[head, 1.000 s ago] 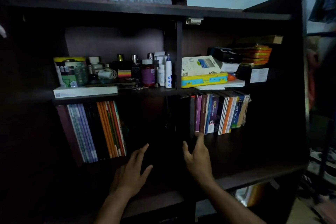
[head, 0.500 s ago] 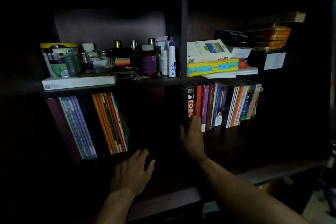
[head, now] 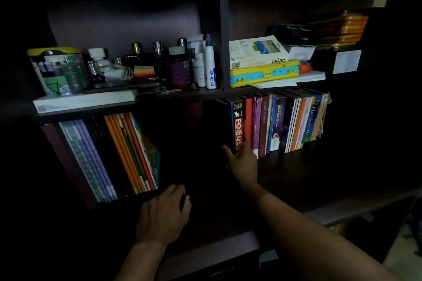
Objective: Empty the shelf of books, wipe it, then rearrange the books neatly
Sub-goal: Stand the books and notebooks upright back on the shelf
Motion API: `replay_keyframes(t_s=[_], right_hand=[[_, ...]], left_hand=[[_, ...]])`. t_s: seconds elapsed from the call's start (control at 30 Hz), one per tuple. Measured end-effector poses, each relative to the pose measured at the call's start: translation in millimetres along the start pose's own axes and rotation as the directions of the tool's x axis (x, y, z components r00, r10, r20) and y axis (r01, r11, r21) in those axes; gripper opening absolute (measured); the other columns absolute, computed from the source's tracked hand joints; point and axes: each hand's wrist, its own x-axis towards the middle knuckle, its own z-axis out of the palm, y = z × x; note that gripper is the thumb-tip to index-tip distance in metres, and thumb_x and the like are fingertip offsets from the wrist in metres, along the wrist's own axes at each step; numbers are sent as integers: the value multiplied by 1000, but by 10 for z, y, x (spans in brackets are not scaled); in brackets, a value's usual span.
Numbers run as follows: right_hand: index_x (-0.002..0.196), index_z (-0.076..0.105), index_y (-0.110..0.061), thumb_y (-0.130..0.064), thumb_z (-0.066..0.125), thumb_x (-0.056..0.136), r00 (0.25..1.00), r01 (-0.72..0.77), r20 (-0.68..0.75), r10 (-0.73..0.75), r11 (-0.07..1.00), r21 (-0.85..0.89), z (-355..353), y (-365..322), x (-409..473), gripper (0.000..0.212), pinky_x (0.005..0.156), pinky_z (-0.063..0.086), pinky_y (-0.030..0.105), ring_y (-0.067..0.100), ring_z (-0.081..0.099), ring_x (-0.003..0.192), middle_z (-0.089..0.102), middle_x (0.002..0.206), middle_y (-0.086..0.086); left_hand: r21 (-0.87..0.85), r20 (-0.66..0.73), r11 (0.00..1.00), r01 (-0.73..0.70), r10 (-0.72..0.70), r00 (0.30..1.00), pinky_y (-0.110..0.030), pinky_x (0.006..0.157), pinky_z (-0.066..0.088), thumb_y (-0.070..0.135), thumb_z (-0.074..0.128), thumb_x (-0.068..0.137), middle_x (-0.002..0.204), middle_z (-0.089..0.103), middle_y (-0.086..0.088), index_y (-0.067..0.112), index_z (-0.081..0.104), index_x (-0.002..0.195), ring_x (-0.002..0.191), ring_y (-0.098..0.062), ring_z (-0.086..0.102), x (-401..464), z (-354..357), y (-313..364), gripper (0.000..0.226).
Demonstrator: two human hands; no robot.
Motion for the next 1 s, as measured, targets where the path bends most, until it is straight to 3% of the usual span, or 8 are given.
replay_keyframes(t_s=[0.17,0.3,0.47,0.63,0.8,0.87,1.0], right_hand=[[99,52,-25,-69,59,82,999,-25,33,25,1000,4,-6,-42,1,47,80,61,46,20,68,95,64,104,-1],[105,55,-18,-57,55,95,999,26,42,-20,992,-124,-15,-128,-34,41,92,55,45,18,59,109,64,113,2],[96,53,-18,-57,49,98,982,173,121,-144,946,-275,40,-144,-87,39,73,49,32,17,62,90,64,94,1],[97,52,-19,-55,53,97,976,204,129,-175,941,-269,49,-146,-79,36,79,53,33,16,62,98,65,99,2],[101,53,-22,-71,52,87,985,127,150,-91,960,-251,32,-151,18,51,81,58,47,19,66,90,66,95,0],[101,54,-22,-75,55,83,984,98,168,-63,973,-207,-69,-210,-46,57,80,58,43,17,66,87,66,93,-2],[86,57,-22,-66,65,84,984,71,179,-23,961,-266,-523,-278,-416,45,76,54,36,18,65,79,67,83,-2]], left_hand=[[-21,11,1000,3,-3,1000,-34,63,51,47,36,103,99,58,13,31,57,102,77,-12,61,-15,-46,30,27],[-28,14,1000,-7,7,1000,-36,64,52,52,24,97,97,56,12,31,55,100,78,-14,61,-2,-80,36,38],[-19,8,1000,-12,12,1000,-35,63,52,50,29,100,98,57,12,31,56,100,77,-12,61,4,-51,21,33],[15,12,1000,-4,4,1000,-35,61,51,56,13,92,95,55,13,31,55,97,74,-12,60,-15,-49,22,49],[15,17,1000,-2,2,1000,-36,61,52,53,22,95,95,56,11,30,56,97,75,-14,61,5,-42,11,41],[31,52,999,22,-24,998,-36,65,53,48,33,100,101,58,10,29,57,104,82,-17,63,-6,-57,21,31],[98,206,994,50,-69,976,-34,72,49,35,41,103,117,59,1,22,57,114,98,-24,63,78,-226,142,23]])
